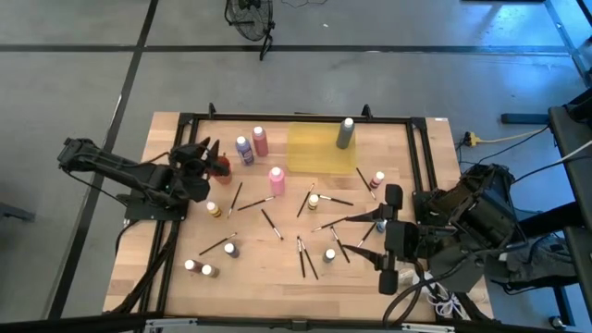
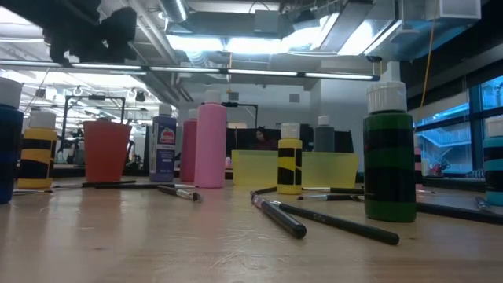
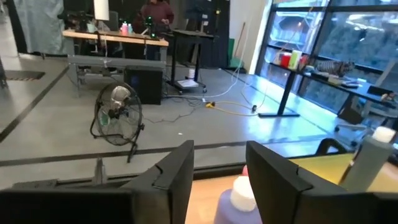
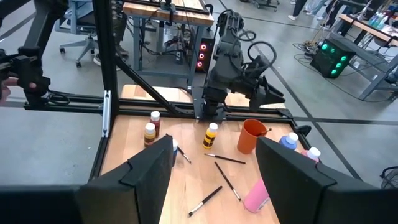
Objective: Pick & Place Paint Supplies
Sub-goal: Put the large purple paint bottle into the yellow bin
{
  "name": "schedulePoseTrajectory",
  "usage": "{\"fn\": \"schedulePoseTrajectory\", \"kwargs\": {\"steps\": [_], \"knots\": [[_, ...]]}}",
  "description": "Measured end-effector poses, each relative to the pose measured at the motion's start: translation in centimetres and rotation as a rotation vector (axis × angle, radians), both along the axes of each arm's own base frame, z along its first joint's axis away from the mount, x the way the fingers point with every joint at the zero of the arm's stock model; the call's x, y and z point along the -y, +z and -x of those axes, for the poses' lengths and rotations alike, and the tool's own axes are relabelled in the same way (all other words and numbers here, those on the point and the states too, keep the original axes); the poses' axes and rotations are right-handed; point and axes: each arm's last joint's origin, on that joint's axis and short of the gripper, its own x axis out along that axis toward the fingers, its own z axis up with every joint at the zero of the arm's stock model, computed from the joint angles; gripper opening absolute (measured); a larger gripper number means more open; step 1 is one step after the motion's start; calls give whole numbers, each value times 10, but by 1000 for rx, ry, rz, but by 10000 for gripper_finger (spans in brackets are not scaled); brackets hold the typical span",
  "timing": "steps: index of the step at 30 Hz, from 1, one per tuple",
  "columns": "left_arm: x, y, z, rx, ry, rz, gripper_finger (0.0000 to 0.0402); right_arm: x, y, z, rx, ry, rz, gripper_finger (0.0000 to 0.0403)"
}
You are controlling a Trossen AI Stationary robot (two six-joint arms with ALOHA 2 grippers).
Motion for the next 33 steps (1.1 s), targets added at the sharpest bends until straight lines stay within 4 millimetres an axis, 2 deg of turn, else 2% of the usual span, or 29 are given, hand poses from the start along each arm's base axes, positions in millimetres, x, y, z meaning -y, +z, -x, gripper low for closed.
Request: {"fn": "schedulePoseTrajectory", "kwargs": {"steps": [6,16,20,24,26,29,33], "knots": [[0,28,-4,63,-36,31,138,1,1,-2,4,-1,6,234],[-16,76,-4,73,-458,232,114,3,1,-4,-2,4,19,233],[-28,90,-3,102,-473,242,108,5,1,-6,-7,10,10,233],[-41,94,-2,121,-381,244,108,6,1,-8,-13,19,1,233],[-48,94,-5,117,-399,270,109,7,1,-8,-13,17,-4,233],[-57,89,-13,94,-488,359,112,7,1,-9,-12,13,-12,233],[-73,79,-23,38,-474,508,110,8,1,-10,-10,6,-19,233]]}}
